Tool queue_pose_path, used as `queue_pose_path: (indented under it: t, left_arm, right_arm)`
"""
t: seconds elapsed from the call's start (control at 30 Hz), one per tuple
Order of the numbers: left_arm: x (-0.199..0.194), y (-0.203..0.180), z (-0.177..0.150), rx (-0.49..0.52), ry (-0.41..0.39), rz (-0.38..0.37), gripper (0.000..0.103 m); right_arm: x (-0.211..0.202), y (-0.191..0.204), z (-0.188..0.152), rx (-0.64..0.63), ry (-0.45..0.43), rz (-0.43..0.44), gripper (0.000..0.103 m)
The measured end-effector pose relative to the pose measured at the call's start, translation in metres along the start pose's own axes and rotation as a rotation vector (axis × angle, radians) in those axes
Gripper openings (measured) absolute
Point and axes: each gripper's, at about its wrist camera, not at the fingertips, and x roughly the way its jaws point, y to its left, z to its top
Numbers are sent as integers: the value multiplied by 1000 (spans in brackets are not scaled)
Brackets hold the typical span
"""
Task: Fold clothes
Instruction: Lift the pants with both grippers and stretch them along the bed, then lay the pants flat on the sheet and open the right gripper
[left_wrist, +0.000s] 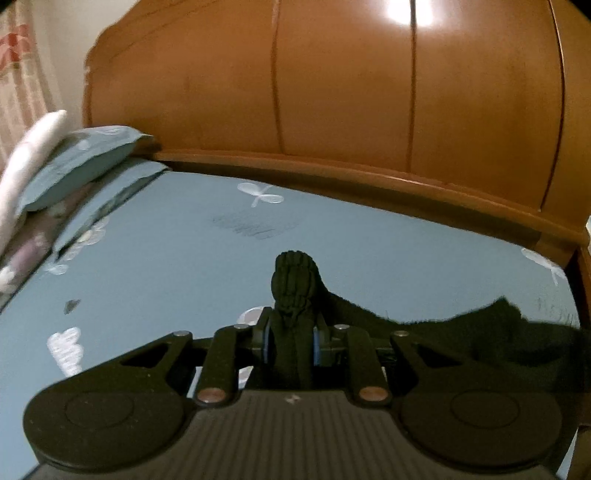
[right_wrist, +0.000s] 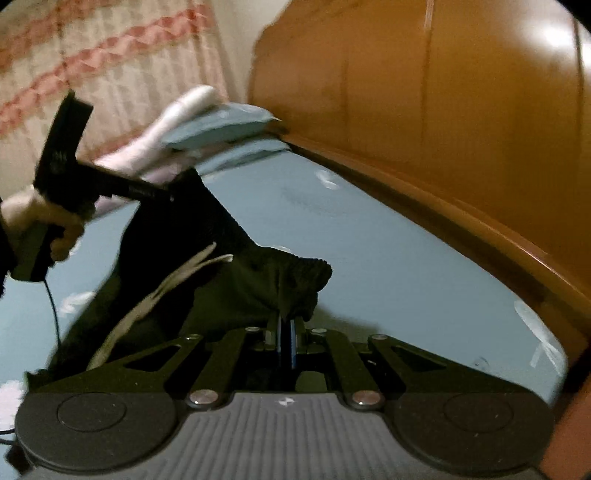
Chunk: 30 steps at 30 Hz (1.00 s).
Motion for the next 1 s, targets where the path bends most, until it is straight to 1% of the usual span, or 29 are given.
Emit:
queue_pose_path:
  t: [0.17, 0.23, 0.3, 0.4, 0.53, 0.57, 0.63, 0.7, 0.73, 0.77, 0.83, 0.87, 0.9, 0.93, 1.0]
  left_arm:
    - [29, -24, 4, 44, 26, -41, 18]
    - [39, -33, 3, 64, 40, -52, 18]
    - [50, -43, -1, 92, 61, -47, 18]
    - [61, -53, -6, 122, 81, -20, 18]
    - [68, -49, -4, 97, 108, -17, 18]
    - [69, -47, -4, 83, 116, -18, 22]
    - [70, -42, -5, 59, 135, -22, 24]
    - [68, -38, -6, 44, 149, -27, 32]
    - [66, -37, -8, 39, 154, -32, 40]
    - [62, -35, -9, 36, 159, -37, 44]
    - [50, -29, -14, 32, 161, -57, 46]
    - [42, -23, -17, 24, 163, -73, 50]
    - [34, -17, -21, 11, 164, -87, 51]
    - [24, -10, -26, -5, 162, -98, 51]
    - [2, 5, -36, -35, 160, -117, 53]
  right_arm:
    - [23, -14, -14, 8, 76, -126, 5]
    - [32, -20, -20, 17, 109, -160, 5]
    - [39, -26, -27, 39, 136, -176, 5]
    - [48, -33, -34, 51, 163, -182, 5]
    - [61, -37, -41, 74, 196, -183, 6]
    - [62, -38, -43, 80, 200, -185, 7]
    - [64, -40, -46, 92, 210, -188, 12]
    - [67, -42, -49, 104, 220, -191, 16]
    - [68, -43, -51, 111, 225, -193, 19]
    - [68, -44, -51, 117, 227, -192, 21]
    - [68, -46, -50, 131, 222, -183, 27]
    - [66, -47, -49, 134, 215, -178, 30]
    - [63, -47, -48, 134, 208, -172, 35]
    - [60, -47, -47, 133, 198, -166, 38]
    - [50, -46, -43, 125, 173, -159, 39]
